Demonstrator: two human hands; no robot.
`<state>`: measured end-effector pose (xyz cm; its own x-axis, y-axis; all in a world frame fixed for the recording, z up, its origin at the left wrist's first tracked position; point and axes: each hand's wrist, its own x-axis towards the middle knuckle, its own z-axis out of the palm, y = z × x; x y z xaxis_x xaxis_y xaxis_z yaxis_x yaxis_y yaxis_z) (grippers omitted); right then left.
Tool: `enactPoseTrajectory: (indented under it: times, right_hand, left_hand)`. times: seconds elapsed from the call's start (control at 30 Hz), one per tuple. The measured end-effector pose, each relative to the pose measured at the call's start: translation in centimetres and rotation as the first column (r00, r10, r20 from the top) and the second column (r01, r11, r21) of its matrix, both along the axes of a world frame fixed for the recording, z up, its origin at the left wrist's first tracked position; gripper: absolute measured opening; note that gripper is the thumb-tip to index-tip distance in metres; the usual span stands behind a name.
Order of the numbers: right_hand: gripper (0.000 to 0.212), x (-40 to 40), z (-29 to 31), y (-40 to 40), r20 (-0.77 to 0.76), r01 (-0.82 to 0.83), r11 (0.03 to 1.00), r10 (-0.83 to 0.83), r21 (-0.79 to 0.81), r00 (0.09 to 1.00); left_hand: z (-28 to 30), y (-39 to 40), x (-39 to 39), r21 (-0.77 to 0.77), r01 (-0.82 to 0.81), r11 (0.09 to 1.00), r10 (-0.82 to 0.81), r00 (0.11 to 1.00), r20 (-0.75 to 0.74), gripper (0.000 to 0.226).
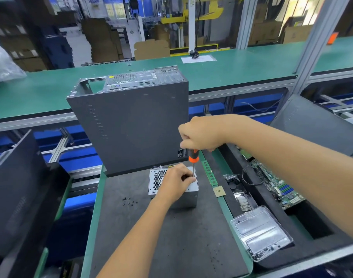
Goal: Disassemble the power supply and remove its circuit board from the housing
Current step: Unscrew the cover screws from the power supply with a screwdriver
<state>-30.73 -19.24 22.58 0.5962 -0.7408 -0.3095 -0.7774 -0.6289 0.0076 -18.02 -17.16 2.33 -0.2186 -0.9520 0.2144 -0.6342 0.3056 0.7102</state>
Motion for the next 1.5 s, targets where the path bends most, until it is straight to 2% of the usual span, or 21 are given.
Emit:
enactPoseTrajectory:
  times: [0.07,0.17,0.23,0.3,0.37,0.4,0.47,0.57,0.63,0.73,0.77,0.9,0.97,1.03,1.1,1.17,1.23,1.3,1.37,1.43,1.5]
  right_hand:
    - [0.017,-0.8,0.5,-0.2,0.04,-0.032,0.999,0.031,0.035,0.999]
    - [0.034,-1.2,1.0,0.4,0.136,-0.109,0.989,0.095,0.1,0.986]
    - [0.023,-1.0,0.4,0.5,0.144,-0.093,0.994,0.084,0.06,0.986]
    - [0.019,-0.6,0.0,0.6,0.015,-0.001,0.999,0.001,-0.04,1.0]
    - [0.017,-0.1,-0.3,0.6,-0.168,-0.047,0.983,0.017,-0.179,0.986]
    - [0.014,0.0,-0.4,0.5,-0.15,-0.052,0.979,0.022,-0.195,0.988]
    - [0.004,-0.4,-0.3,0.5,0.059,0.007,0.998,-0.004,-0.056,0.998]
    - [0.025,-0.8,0.5,0.8,0.183,-0.045,0.991,0.021,0.13,0.983]
    - [0.021,-0.7,0.3,0.9,0.141,-0.006,0.999,0.0,0.042,0.99]
    - [0.013,-0.3,-0.3,0.8,-0.139,0.026,0.961,-0.067,-0.275,0.988]
    - [0.014,-0.3,-0.6,0.6,-0.117,0.023,0.96,-0.057,-0.278,0.991]
    - [0.007,-0.6,0.1,0.3,0.21,0.022,0.999,-0.013,-0.04,0.978]
    - [0.022,-0.7,0.6,0.4,0.258,-0.008,0.996,-0.016,0.092,0.966]
    - [0.021,-0.7,0.5,0.6,0.244,0.034,0.989,-0.069,0.143,0.967]
    - [0.02,-0.4,0.1,0.6,0.162,0.125,0.991,-0.132,0.049,0.978]
    - [0.031,-0.1,-0.3,0.6,-0.016,0.14,0.975,-0.145,-0.174,0.989]
    - [0.032,0.4,-0.7,0.5,-0.011,0.102,0.961,-0.109,-0.256,0.994]
    - [0.028,0.4,-0.7,0.4,0.084,0.107,0.977,-0.092,-0.183,0.992]
    - [0.008,-0.1,-0.4,0.2,0.165,0.058,0.996,-0.046,-0.065,0.985]
    - [0.023,-0.5,0.1,0.3,0.245,0.009,0.994,-0.034,0.105,0.969]
    - [0.029,-0.6,0.1,0.3,0.29,0.008,0.99,-0.05,0.142,0.956]
  left_hand:
    - [-0.1,-0.1,0.0,0.005,0.001,1.0,-0.001,1.0,-0.008,0.009]
    - [-0.1,-0.1,0.0,0.004,0.002,1.0,-0.002,1.0,-0.017,0.008]
    - [-0.2,-0.1,0.0,-0.004,0.004,1.0,-0.004,1.0,-0.019,0.007]
    - [-0.2,-0.1,0.0,-0.009,0.013,1.0,-0.013,1.0,-0.015,0.007]
    - [-0.3,0.0,0.0,-0.005,0.016,1.0,-0.016,1.0,-0.014,0.007]
    - [-0.3,0.0,0.0,-0.002,0.015,1.0,-0.015,1.0,-0.014,0.007]
    - [-0.3,-0.1,0.1,0.006,0.017,1.0,-0.017,1.0,-0.018,0.008]
    - [-0.2,-0.1,0.0,0.002,0.021,1.0,-0.021,1.0,-0.019,0.008]
    - [-0.3,-0.1,0.0,-0.004,0.023,1.0,-0.023,1.0,-0.018,0.007]
    - [-0.3,-0.1,0.0,0.006,0.026,1.0,-0.026,0.999,-0.024,0.007]
    - [-0.3,-0.1,0.0,0.012,0.027,1.0,-0.027,0.999,-0.026,0.008]
    - [-0.3,-0.1,0.1,0.005,0.029,1.0,-0.029,0.999,-0.014,0.008]
    - [-0.3,-0.1,0.1,0.007,0.027,1.0,-0.027,0.999,-0.017,0.008]
    - [-0.3,0.0,0.1,0.012,0.025,1.0,-0.025,1.0,-0.018,0.008]
    - [-0.3,0.0,0.0,0.009,0.026,1.0,-0.026,1.0,-0.016,0.008]
    - [-0.3,-0.1,0.0,0.007,0.027,1.0,-0.027,1.0,-0.013,0.009]
    - [-0.2,-0.1,0.1,0.01,0.025,1.0,-0.025,1.0,-0.01,0.009]
    - [-0.3,-0.2,0.1,0.01,0.028,1.0,-0.028,1.0,-0.001,0.009]
    - [-0.3,-0.2,0.1,0.009,0.029,1.0,-0.029,1.0,0.004,0.009]
    - [-0.2,-0.1,0.1,0.007,0.026,1.0,-0.026,1.0,0.001,0.008]
    - [-0.3,-0.1,0.1,0.004,0.022,1.0,-0.022,1.0,0.0,0.008]
